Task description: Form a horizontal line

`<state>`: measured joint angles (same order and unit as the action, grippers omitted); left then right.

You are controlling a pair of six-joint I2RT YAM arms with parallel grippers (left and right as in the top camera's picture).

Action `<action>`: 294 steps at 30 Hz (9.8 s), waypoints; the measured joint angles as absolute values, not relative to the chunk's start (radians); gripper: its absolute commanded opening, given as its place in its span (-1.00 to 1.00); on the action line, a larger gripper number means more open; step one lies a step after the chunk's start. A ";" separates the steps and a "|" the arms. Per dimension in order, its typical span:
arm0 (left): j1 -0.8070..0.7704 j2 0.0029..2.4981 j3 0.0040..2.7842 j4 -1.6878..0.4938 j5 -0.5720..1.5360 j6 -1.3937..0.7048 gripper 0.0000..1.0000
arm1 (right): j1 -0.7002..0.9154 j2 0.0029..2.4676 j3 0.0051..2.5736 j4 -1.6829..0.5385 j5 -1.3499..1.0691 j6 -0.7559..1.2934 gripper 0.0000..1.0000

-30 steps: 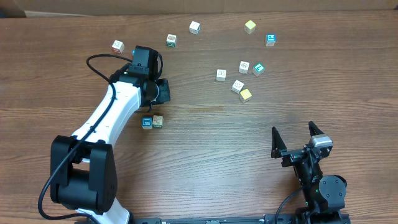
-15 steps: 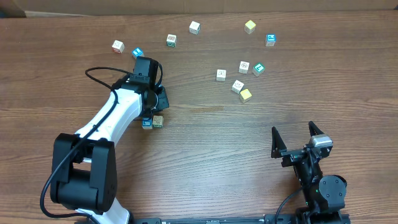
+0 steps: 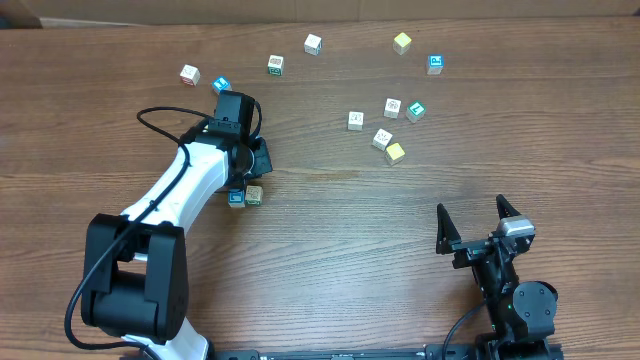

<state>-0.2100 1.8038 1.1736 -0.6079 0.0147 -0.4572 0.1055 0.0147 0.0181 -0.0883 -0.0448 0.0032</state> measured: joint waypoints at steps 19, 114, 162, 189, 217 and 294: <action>-0.209 1.847 1.174 -0.615 0.033 -0.419 -0.91 | 0.105 0.015 0.018 -0.089 -0.045 0.003 1.00; -0.345 1.847 1.198 -0.691 0.049 -0.499 -0.92 | 0.105 0.015 0.018 -0.089 -0.044 0.003 1.00; -0.390 1.987 1.381 -0.913 -0.091 -0.499 -0.92 | 0.106 0.015 0.018 -0.089 -0.045 0.003 1.00; -0.390 1.987 1.380 -0.945 -0.148 -0.469 -0.92 | 0.105 0.015 0.018 -0.089 -0.045 0.002 1.00; -0.390 1.987 1.373 -0.994 -0.201 -0.474 -0.92 | 0.106 0.015 0.018 -0.089 -0.045 0.003 1.00; 0.146 1.987 1.369 -0.835 -0.244 -0.495 -0.88 | 0.106 0.015 0.018 -0.089 -0.045 0.003 1.00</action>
<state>0.1455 1.9869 1.3693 -0.8349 -0.2440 -0.4953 0.1059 0.0147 0.0181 -0.0887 -0.0448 0.0029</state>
